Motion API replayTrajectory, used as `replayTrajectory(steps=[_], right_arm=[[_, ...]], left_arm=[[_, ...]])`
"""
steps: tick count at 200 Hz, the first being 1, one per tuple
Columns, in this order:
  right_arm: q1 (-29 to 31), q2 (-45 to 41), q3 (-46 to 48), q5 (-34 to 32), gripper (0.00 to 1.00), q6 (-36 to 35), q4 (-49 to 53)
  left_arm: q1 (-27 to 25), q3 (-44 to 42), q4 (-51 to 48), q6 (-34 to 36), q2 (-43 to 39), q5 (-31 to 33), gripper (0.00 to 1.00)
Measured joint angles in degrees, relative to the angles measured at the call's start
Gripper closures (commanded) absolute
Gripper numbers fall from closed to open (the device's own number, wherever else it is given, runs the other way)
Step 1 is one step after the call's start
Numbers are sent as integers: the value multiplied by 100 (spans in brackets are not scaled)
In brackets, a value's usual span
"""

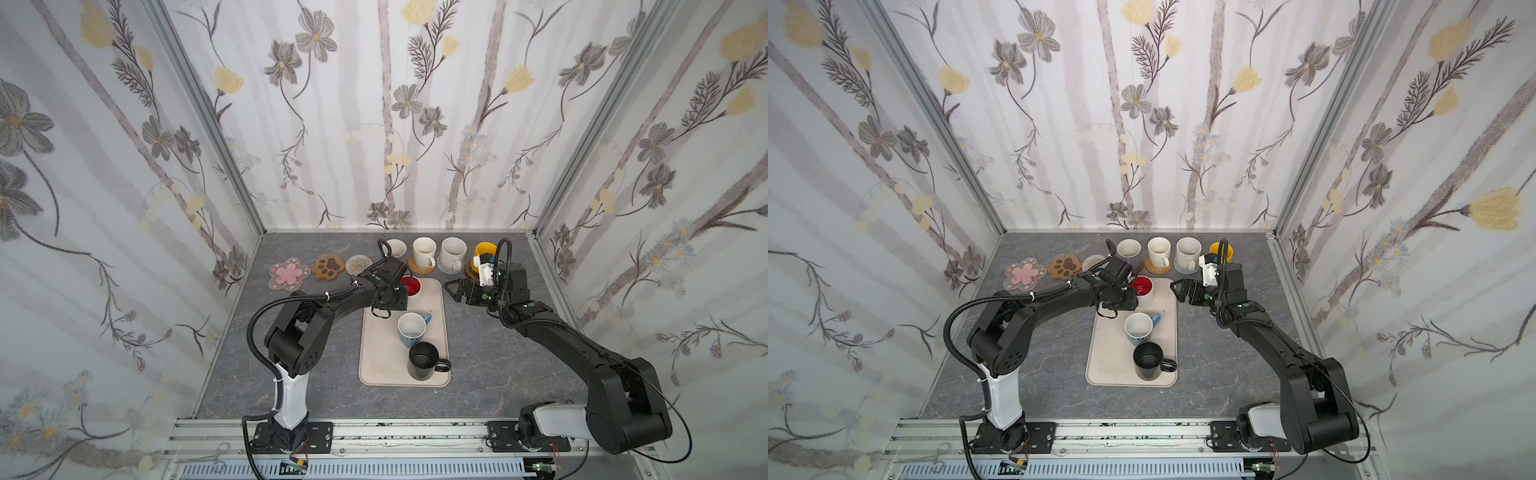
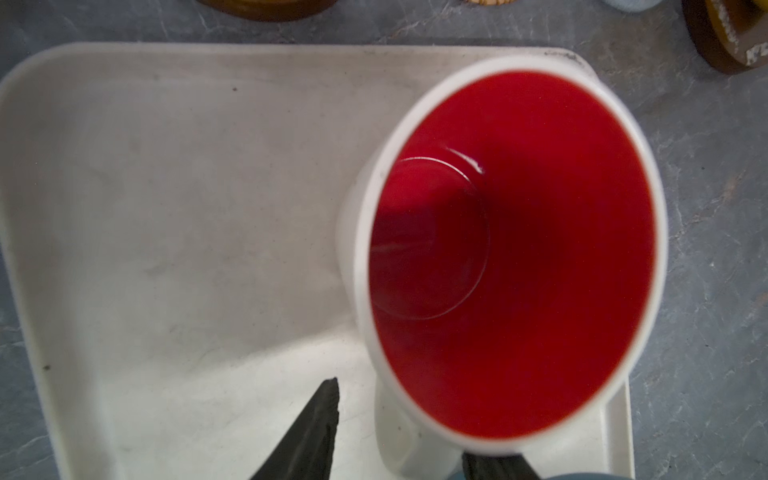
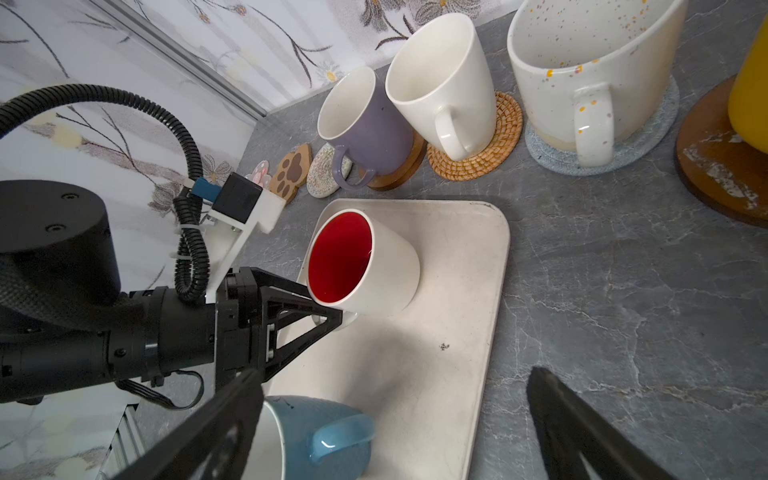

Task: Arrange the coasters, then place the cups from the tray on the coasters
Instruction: 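Close the left gripper on the red-interior mug rim while the right gripper withdraws, then lift the red-interior mug off the tray with the left gripper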

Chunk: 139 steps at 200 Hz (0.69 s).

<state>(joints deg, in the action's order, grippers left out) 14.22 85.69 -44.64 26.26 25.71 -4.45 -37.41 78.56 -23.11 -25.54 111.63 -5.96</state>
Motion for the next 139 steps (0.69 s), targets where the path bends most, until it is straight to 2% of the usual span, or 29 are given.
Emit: replayTrajectory(steps=[41, 139], right_arm=[[-4, -13, 11, -50, 0, 42, -129], [-2, 57, 20, -50, 0, 81, -149]], left_arm=[[4, 140, -20, 7, 179, 42, 71], [11, 232, -79, 35, 269, 186, 89]])
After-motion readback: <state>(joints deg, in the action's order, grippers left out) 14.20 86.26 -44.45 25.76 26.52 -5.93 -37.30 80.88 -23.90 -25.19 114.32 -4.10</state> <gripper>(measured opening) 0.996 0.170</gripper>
